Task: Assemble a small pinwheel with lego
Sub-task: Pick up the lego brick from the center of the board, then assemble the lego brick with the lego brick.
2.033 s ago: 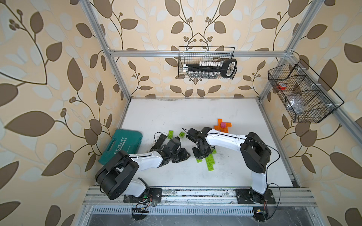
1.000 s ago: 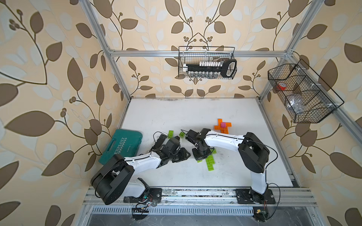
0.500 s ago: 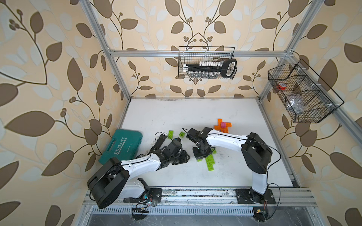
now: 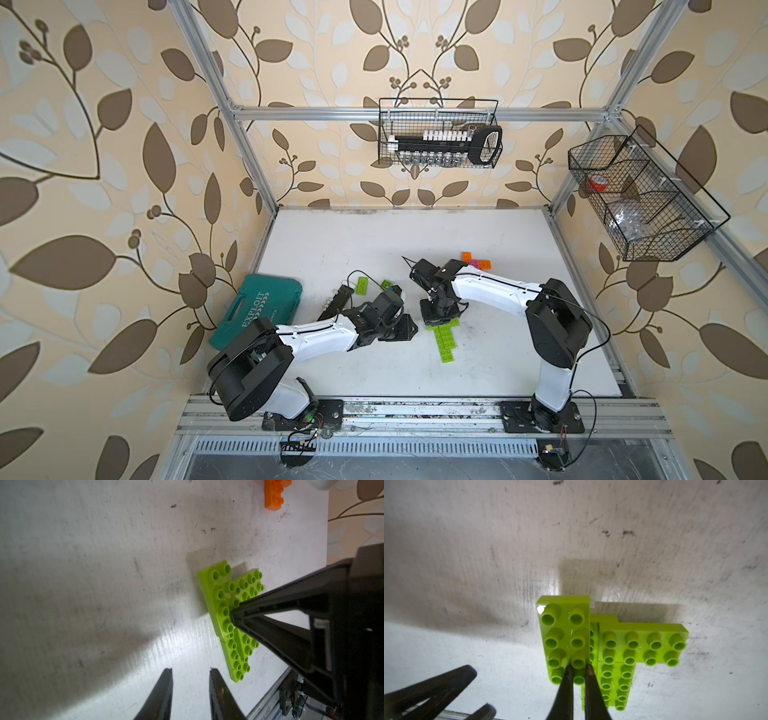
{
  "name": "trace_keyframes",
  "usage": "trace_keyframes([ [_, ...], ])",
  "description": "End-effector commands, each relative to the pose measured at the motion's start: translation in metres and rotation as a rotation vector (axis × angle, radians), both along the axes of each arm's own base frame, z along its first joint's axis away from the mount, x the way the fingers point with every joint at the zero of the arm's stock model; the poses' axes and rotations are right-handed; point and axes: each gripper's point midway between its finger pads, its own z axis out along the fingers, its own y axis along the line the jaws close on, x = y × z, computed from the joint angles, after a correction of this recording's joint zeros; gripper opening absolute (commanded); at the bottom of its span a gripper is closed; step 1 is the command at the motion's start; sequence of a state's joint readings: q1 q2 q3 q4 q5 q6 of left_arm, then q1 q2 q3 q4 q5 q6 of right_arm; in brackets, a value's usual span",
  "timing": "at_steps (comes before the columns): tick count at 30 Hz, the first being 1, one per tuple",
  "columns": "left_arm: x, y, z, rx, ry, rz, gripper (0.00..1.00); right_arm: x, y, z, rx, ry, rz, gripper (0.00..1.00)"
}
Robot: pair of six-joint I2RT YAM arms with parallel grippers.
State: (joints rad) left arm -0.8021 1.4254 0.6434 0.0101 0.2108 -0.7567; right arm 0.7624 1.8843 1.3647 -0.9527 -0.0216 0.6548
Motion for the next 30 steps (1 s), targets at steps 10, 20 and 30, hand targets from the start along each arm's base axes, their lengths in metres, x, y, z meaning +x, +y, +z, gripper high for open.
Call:
trace_keyframes([
  [10,0.003,-0.011,0.003,0.062,-0.048,-0.051,0.32,0.0,-0.012,-0.016,-0.04,0.033,-0.021,0.08],
  [20,0.003,-0.01,0.001,0.071,-0.046,-0.049,0.32,-0.004,-0.016,-0.027,-0.057,0.054,-0.023,0.08],
  [30,0.002,-0.007,0.001,0.079,-0.047,-0.044,0.32,-0.005,-0.024,-0.044,-0.102,0.067,-0.023,0.08],
])
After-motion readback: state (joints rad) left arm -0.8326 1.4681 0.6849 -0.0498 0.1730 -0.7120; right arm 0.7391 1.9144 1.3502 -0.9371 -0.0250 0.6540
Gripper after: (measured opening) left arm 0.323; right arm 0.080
